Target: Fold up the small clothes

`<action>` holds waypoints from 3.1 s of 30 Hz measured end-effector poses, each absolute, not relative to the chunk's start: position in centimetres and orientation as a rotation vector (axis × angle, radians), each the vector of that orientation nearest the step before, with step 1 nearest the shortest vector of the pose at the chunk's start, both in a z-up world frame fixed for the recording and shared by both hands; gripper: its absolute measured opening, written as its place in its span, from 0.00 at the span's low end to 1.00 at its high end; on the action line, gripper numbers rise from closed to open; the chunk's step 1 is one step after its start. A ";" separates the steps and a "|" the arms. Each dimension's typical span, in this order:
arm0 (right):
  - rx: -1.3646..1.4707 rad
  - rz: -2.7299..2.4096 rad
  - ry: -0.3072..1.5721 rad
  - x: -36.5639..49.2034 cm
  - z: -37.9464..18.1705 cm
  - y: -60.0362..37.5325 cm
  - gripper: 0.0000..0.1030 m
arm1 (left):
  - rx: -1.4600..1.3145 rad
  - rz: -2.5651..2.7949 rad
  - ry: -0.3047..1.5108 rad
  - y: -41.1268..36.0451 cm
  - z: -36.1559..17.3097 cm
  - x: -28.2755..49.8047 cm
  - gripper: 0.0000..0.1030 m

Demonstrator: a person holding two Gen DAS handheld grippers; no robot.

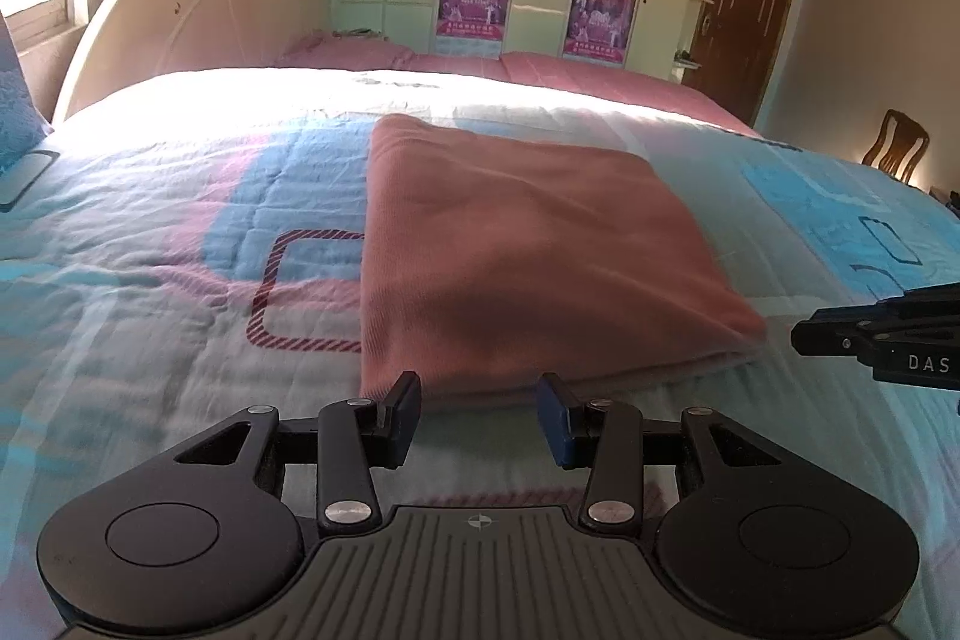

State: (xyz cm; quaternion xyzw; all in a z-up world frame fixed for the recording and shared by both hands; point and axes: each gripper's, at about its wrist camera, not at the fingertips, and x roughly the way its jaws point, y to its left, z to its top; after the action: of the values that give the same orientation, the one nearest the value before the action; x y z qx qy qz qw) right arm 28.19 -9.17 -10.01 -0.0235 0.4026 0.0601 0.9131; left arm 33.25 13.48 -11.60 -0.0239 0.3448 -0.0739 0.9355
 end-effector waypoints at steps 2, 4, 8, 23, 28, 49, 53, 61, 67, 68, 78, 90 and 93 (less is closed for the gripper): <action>-0.033 0.103 0.816 27.1 -9.5 -9.4 0.65 | -0.049 -0.120 0.682 13.2 -11.0 31.9 0.84; -0.033 0.066 0.770 25.5 -8.8 -9.6 0.95 | -0.030 -0.075 0.599 12.9 -10.0 29.6 1.00; -0.034 0.017 0.763 22.4 -7.5 -10.3 0.99 | -0.035 -0.071 0.581 12.5 -8.3 26.4 1.00; 0.016 -0.035 0.655 9.4 -1.4 -9.5 0.99 | -0.014 -0.080 0.516 10.1 -1.9 13.0 1.00; 0.007 -0.046 0.628 6.4 0.3 -8.8 0.99 | -0.047 -0.089 0.526 10.0 -0.3 9.7 1.00; 0.026 -0.065 0.553 2.3 3.5 -9.0 0.99 | -0.036 -0.124 0.454 8.7 2.9 5.2 1.00; 0.020 -0.067 0.557 2.4 3.4 -8.8 0.99 | -0.037 -0.114 0.448 8.6 3.0 5.2 1.00; 0.020 -0.066 0.560 2.5 3.3 -8.8 0.99 | -0.038 -0.114 0.447 8.5 3.0 5.4 1.00; 0.028 -0.057 0.550 2.7 3.4 -9.1 0.99 | -0.037 -0.115 0.443 8.3 3.3 5.8 1.00; 0.028 -0.057 0.550 2.8 3.4 -9.1 0.99 | -0.039 -0.115 0.442 8.3 3.4 5.9 1.00; 0.029 -0.055 0.552 2.9 3.6 -9.2 0.99 | -0.041 -0.122 0.443 8.3 3.3 6.0 1.00; 0.016 -0.062 0.560 3.1 3.4 -8.8 0.99 | -0.049 -0.121 0.439 8.6 3.3 5.8 1.00; 0.015 -0.060 0.557 3.1 3.5 -8.8 0.99 | -0.047 -0.119 0.434 8.6 3.4 5.7 1.00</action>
State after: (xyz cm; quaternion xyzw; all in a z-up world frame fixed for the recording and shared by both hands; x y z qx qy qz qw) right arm 3.08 -8.75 3.49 0.0073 0.2751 -0.0298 0.9609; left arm 5.73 8.61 3.40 -0.0235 0.2154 -0.0589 0.9745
